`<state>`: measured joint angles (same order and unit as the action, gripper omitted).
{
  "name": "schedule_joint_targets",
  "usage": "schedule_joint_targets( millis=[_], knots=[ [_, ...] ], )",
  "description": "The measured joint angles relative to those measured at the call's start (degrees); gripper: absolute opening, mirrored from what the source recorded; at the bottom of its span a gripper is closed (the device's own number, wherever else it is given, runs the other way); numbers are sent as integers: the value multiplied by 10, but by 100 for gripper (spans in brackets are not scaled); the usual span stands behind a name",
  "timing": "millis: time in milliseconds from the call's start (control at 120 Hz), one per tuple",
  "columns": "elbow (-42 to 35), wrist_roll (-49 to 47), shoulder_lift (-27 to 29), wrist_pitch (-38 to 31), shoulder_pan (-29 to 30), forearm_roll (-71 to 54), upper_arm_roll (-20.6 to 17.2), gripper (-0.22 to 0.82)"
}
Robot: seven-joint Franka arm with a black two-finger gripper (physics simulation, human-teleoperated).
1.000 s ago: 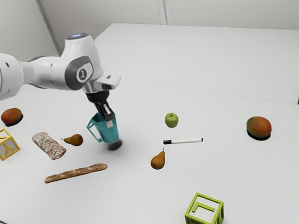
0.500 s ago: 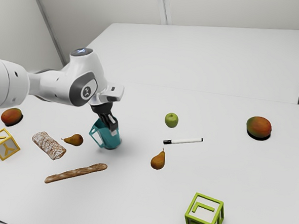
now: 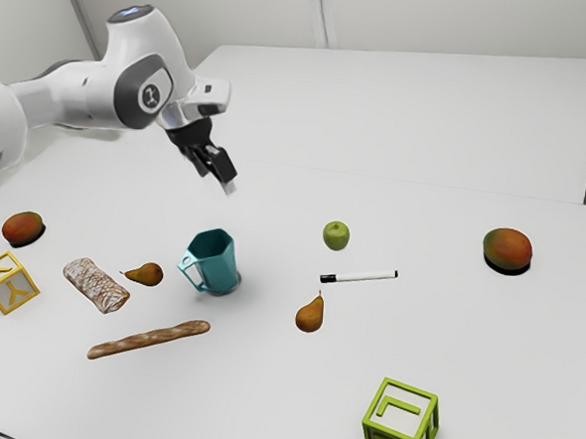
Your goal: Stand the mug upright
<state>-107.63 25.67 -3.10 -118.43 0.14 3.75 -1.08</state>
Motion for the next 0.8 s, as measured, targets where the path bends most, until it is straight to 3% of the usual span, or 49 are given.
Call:
schedule_joint_targets(
  millis=[283, 425, 800],
  knots=[
    [233, -34, -40, 177, 10, -26, 2, 59],
    [308, -53, -67, 252, 7, -33, 2, 60],
    [322, -87, -76, 329, 8, -32, 2, 60]
  ],
)
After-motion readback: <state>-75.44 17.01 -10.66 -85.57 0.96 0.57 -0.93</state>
